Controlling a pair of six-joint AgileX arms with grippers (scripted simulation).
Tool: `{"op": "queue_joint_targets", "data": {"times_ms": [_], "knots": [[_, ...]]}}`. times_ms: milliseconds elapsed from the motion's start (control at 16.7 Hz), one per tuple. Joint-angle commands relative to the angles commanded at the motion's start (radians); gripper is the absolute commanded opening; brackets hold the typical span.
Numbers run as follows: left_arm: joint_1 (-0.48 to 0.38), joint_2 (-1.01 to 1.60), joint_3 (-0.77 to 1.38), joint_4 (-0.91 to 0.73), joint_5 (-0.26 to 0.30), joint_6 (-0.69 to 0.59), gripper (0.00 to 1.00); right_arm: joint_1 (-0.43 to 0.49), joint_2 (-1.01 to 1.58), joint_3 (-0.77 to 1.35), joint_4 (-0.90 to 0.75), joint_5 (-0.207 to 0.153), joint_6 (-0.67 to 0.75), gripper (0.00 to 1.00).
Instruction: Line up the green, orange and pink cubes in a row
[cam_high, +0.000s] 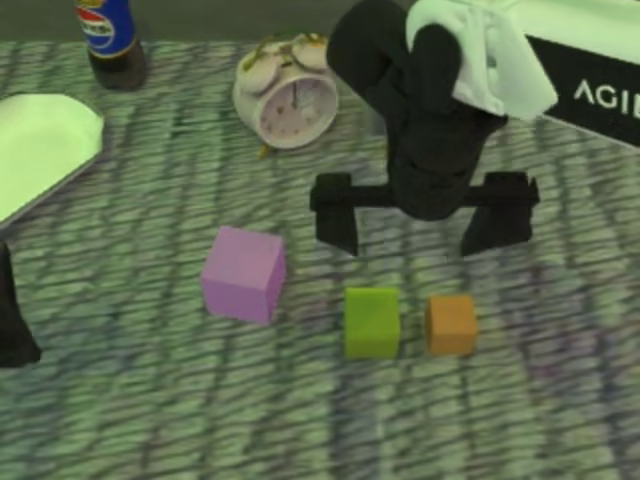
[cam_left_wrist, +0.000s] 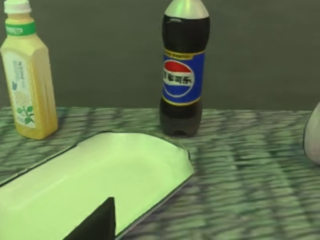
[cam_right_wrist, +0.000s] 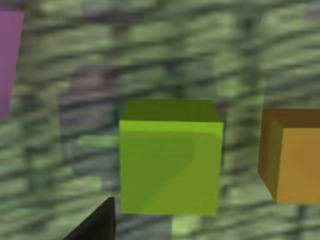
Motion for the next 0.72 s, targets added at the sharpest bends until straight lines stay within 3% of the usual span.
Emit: {"op": "queue_joint_targets", "data": {"times_ms": [420,720], "knots": [[-0.137,0.554,0.470,-0.326,0.004,-0.065,1.00,-0.201,-0.614,-0.466,0.286,0.091,-0.232,1.00],[-0.252,1.081,0.866,-0.608,0.008,-0.120,1.00,-0.383,-1.168,-0.942,0.550,0.103,-0.420,1.00]]}}
